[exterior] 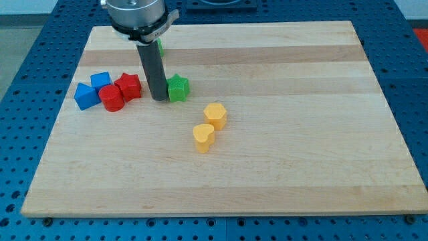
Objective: Move green star to the center
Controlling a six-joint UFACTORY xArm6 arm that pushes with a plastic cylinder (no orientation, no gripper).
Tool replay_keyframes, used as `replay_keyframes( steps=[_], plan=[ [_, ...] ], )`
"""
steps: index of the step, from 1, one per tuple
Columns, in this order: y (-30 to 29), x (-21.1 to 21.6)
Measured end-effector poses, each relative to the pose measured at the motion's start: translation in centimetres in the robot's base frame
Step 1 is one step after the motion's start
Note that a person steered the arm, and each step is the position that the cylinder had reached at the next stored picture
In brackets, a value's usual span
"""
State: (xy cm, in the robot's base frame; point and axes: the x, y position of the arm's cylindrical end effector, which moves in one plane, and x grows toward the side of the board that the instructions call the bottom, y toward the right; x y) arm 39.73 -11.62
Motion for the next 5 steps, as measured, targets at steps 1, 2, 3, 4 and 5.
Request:
replay_keyframes(
  steps=[1, 2, 3, 4, 5],
  plan=[
    [1.8, -2.2],
    [4.5, -3.8],
    [8.2, -3.9],
    [8.8, -1.7],
    [8.6, -0.3]
  ],
)
